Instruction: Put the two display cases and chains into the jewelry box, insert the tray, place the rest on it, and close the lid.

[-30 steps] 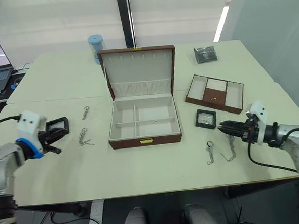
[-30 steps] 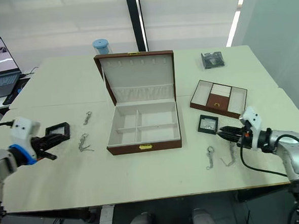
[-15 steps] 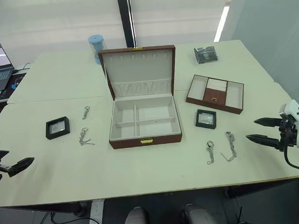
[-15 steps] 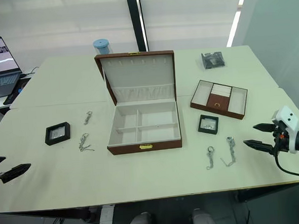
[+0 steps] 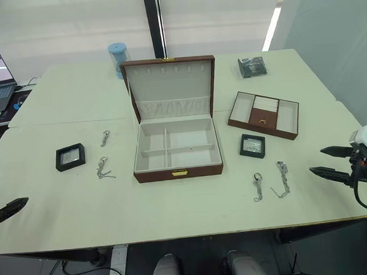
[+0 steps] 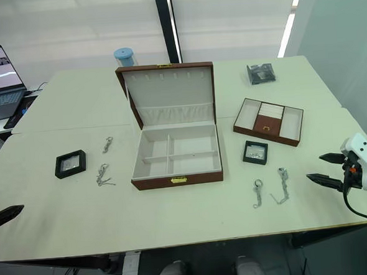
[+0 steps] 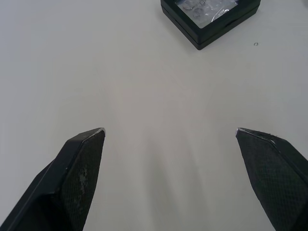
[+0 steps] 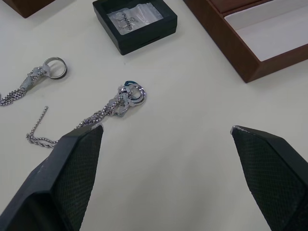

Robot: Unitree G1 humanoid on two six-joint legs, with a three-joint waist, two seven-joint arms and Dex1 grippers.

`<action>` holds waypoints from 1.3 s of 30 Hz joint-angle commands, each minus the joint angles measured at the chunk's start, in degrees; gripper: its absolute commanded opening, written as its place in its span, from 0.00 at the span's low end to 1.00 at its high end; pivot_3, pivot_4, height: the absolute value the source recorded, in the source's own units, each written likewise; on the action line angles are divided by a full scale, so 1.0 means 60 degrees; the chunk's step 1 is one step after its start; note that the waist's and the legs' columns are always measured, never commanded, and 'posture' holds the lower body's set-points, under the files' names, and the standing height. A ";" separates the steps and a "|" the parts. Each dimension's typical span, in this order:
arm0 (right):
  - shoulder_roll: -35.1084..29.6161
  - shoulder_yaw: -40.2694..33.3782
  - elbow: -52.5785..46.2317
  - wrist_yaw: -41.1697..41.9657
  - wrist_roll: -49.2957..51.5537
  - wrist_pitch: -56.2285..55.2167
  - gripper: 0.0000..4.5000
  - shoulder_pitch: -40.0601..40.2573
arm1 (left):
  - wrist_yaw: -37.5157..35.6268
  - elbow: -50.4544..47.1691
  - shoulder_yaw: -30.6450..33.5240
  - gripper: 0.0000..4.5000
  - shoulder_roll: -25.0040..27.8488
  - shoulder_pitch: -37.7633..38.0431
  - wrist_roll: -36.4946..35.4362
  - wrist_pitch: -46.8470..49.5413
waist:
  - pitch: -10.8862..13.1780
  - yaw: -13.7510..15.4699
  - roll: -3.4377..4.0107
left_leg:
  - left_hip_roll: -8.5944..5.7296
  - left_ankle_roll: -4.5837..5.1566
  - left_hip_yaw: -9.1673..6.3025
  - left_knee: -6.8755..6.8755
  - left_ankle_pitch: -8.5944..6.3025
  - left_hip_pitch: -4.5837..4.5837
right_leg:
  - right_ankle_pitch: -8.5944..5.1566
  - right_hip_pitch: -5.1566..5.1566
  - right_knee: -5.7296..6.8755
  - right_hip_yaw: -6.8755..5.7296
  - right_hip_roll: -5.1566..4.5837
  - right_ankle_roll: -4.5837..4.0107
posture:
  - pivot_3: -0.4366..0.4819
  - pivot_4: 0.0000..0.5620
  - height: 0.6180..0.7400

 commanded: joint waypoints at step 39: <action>0.4838 0.3638 -0.5662 -0.1832 0.0185 -0.1939 1.00 0.0324 | -0.2175 0.5073 -0.6296 1.00 -0.0272 -0.7630 0.3080 -0.3861 | -0.0019 0.0009 -0.0045 | 0.0010 -0.0001 -0.0021 0.0042 0.0002 -0.0080 | 0.0003 -0.0075 0.0048 -0.0020 0.0084 0.0002 | 0.48 0.27 1.00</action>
